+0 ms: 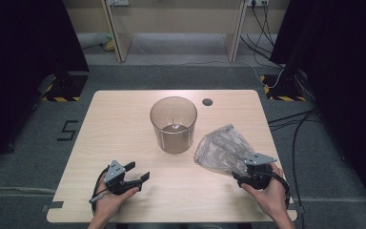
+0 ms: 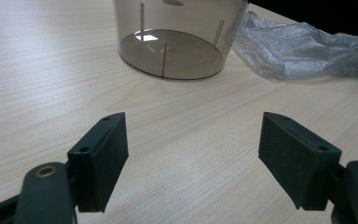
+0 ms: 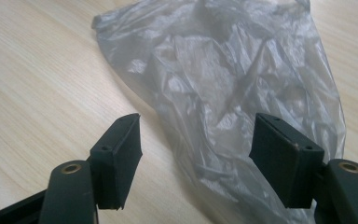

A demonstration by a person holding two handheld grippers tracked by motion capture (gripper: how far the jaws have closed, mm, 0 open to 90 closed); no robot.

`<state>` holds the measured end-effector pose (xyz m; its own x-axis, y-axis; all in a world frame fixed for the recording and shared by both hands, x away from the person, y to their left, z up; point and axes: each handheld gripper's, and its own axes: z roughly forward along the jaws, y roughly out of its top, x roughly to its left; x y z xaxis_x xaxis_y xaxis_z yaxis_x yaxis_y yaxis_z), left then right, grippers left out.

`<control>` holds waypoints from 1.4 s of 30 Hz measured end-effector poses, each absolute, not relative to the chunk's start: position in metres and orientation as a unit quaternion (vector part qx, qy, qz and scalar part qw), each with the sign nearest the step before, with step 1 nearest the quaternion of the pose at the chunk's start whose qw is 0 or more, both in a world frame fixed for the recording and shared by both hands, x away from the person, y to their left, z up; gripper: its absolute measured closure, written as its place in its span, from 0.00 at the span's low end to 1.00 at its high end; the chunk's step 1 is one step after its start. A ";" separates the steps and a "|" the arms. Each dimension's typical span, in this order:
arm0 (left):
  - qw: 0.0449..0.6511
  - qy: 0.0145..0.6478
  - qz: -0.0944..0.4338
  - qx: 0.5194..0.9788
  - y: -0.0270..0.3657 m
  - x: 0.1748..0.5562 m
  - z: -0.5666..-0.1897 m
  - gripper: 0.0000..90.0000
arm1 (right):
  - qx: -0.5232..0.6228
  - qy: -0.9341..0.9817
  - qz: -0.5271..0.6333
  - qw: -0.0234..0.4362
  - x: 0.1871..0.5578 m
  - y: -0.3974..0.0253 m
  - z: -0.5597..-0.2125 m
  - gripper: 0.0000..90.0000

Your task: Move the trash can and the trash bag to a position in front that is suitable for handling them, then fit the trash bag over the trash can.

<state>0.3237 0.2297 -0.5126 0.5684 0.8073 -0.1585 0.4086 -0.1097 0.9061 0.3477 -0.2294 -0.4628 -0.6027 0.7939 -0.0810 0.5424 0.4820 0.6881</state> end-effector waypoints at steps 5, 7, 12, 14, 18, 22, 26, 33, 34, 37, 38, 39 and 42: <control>0.517 0.422 0.196 0.718 0.229 0.325 -0.512 0.25 | 0.373 0.850 0.315 0.199 0.358 -0.218 -0.455 0.37; 0.516 0.422 0.196 0.719 0.228 0.325 -0.513 0.25 | 0.366 0.854 0.312 0.197 0.361 -0.216 -0.455 0.36; 0.518 0.423 0.197 0.717 0.228 0.327 -0.513 0.25 | 0.367 0.853 0.315 0.196 0.365 -0.215 -0.456 0.36; 0.518 0.423 0.198 0.717 0.228 0.328 -0.513 0.25 | 0.371 0.851 0.316 0.197 0.364 -0.216 -0.455 0.36; 0.521 0.424 0.200 0.713 0.229 0.331 -0.513 0.26 | 0.389 0.843 0.313 0.201 0.361 -0.224 -0.457 0.36; 0.520 0.425 0.205 0.712 0.231 0.333 -0.513 0.26 | 0.396 0.838 0.315 0.203 0.359 -0.228 -0.458 0.36; 0.522 0.426 0.208 0.709 0.231 0.330 -0.511 0.25 | 0.380 0.848 0.311 0.198 0.359 -0.221 -0.461 0.34; 0.526 0.420 0.212 0.708 0.230 0.326 -0.509 0.25 | 0.352 0.865 0.306 0.188 0.370 -0.204 -0.460 0.33; 0.526 0.420 0.212 0.708 0.230 0.326 -0.509 0.25 | 0.352 0.865 0.306 0.188 0.370 -0.204 -0.460 0.33; 0.524 0.421 0.211 0.710 0.229 0.326 -0.510 0.25 | 0.340 0.872 0.301 0.182 0.376 -0.200 -0.462 0.33; 0.524 0.421 0.210 0.710 0.229 0.326 -0.510 0.25 | 0.339 0.873 0.299 0.181 0.377 -0.199 -0.463 0.33; 0.524 0.421 0.210 0.710 0.229 0.327 -0.510 0.25 | 0.339 0.876 0.293 0.177 0.380 -0.198 -0.465 0.33; 0.523 0.421 0.208 0.711 0.230 0.327 -0.510 0.25 | 0.339 0.881 0.283 0.169 0.385 -0.197 -0.471 0.33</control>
